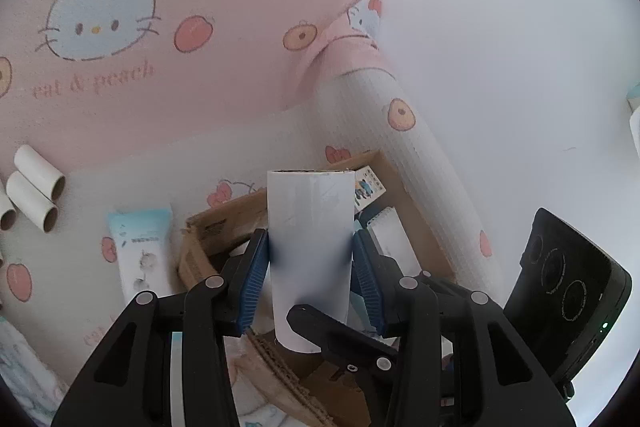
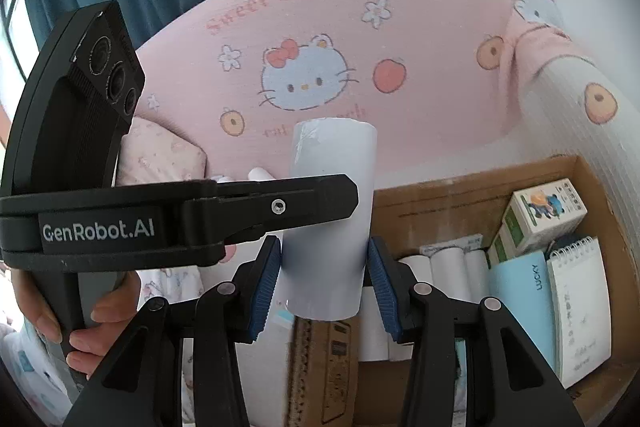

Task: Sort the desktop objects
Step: 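Lift the tube with both grippers and carry it over the box, then lower the tube into the box and open the left gripper, then open the right gripper and withdraw both grippers from the box, then move both open grippers from the box back to the tube pile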

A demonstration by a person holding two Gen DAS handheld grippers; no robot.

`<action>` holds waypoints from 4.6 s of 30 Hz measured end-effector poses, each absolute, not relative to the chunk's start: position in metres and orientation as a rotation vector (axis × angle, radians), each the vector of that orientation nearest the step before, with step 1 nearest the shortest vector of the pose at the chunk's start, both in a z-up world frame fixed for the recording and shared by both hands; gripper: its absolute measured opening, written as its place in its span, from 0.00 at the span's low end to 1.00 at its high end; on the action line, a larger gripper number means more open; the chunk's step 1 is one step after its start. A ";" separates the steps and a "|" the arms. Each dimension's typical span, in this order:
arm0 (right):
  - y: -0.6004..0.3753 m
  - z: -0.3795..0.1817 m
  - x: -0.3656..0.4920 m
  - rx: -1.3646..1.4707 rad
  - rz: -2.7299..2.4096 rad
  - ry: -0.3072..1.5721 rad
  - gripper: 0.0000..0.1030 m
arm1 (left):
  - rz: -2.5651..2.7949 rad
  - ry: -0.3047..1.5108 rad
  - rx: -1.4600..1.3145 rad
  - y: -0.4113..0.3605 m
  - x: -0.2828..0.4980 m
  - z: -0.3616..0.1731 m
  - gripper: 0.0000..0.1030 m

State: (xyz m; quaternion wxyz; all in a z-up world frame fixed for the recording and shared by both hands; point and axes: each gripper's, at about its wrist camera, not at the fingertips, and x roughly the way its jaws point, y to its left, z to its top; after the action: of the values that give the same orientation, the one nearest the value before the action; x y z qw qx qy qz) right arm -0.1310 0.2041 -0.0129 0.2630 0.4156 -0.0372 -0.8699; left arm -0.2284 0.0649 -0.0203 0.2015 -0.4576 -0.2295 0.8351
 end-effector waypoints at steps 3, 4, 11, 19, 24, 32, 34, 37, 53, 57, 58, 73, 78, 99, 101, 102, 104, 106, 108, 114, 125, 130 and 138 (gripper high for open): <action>0.213 -0.022 -0.136 1.162 -2.332 -0.134 0.41 | 2.320 -0.635 -1.324 0.071 -0.236 -0.027 0.46; 0.215 -0.024 -0.138 1.176 -2.330 -0.144 0.41 | 2.313 -0.625 -1.342 0.074 -0.238 -0.029 0.45; 0.227 -0.039 -0.151 1.234 -2.308 -0.159 0.41 | 2.281 -0.587 -1.413 0.086 -0.250 -0.043 0.45; 0.230 -0.061 -0.166 1.347 -2.241 -0.186 0.41 | 2.220 -0.541 -1.545 0.097 -0.267 -0.065 0.46; 0.238 -0.072 -0.174 1.390 -2.230 -0.254 0.41 | 2.184 -0.441 -1.604 0.109 -0.280 -0.072 0.46; 0.239 -0.082 -0.185 1.446 -2.167 -0.294 0.41 | 2.160 -0.353 -1.722 0.116 -0.292 -0.078 0.46; 0.235 -0.085 -0.186 1.459 -2.150 -0.281 0.41 | 2.153 -0.330 -1.750 0.116 -0.293 -0.082 0.46; 0.229 -0.092 -0.190 1.477 -2.115 -0.292 0.41 | 2.155 -0.250 -1.778 0.117 -0.292 -0.084 0.46; 0.216 -0.117 -0.205 1.560 -2.016 -0.292 0.40 | 2.121 -0.122 -1.940 0.123 -0.292 -0.102 0.37; 0.218 -0.122 -0.205 1.587 -2.006 -0.287 0.40 | 2.106 -0.101 -1.995 0.129 -0.295 -0.105 0.33; 0.217 -0.123 -0.205 1.596 -2.003 -0.287 0.40 | 2.105 -0.096 -2.007 0.130 -0.296 -0.107 0.33; 0.220 -0.151 -0.214 1.750 -1.889 -0.390 0.40 | 2.135 -0.103 -1.995 0.122 -0.300 -0.115 0.02; 0.204 -0.158 -0.214 1.814 -1.867 -0.314 0.40 | 2.132 -0.087 -1.976 0.121 -0.299 -0.113 0.02; 0.241 -0.044 -0.165 1.757 -2.224 -0.086 0.52 | 2.358 -0.299 -1.290 0.099 -0.250 -0.053 0.46; 0.233 -0.041 -0.157 1.760 -2.231 -0.012 0.52 | 2.398 -0.303 -1.272 0.094 -0.245 -0.049 0.09; 0.229 -0.039 -0.153 1.761 -2.230 0.013 0.53 | 2.425 -0.278 -1.281 0.093 -0.243 -0.049 0.05; 0.236 -0.036 -0.144 1.754 -2.224 0.052 0.53 | 2.450 -0.255 -1.272 0.088 -0.238 -0.050 0.05; 0.232 -0.028 -0.136 1.742 -2.217 0.087 0.53 | 2.455 -0.266 -1.209 0.079 -0.227 -0.050 0.05; 0.226 -0.023 -0.129 1.729 -2.212 0.127 0.53 | 2.479 -0.258 -1.112 0.068 -0.212 -0.049 0.05; 0.210 -0.005 -0.110 1.670 -2.275 0.211 0.54 | 2.622 -0.254 -0.895 0.042 -0.178 -0.058 0.05; 0.160 0.000 -0.114 1.617 -2.401 0.279 0.54 | 2.741 -0.351 -0.945 -0.012 -0.172 -0.135 0.05; 0.123 0.000 -0.115 1.583 -2.388 0.373 0.54 | 2.857 -0.313 -0.996 -0.037 -0.178 -0.150 0.05; 0.063 -0.015 -0.130 1.540 -2.331 0.410 0.54 | 2.927 -0.505 -1.038 -0.076 -0.183 -0.154 0.06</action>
State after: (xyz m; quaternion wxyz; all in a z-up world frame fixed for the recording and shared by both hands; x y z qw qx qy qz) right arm -0.1302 0.0632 -0.0152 0.1584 0.5385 0.1434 -0.8151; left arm -0.1831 -0.0763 -0.1540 -0.0025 -0.3300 -0.1606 0.9302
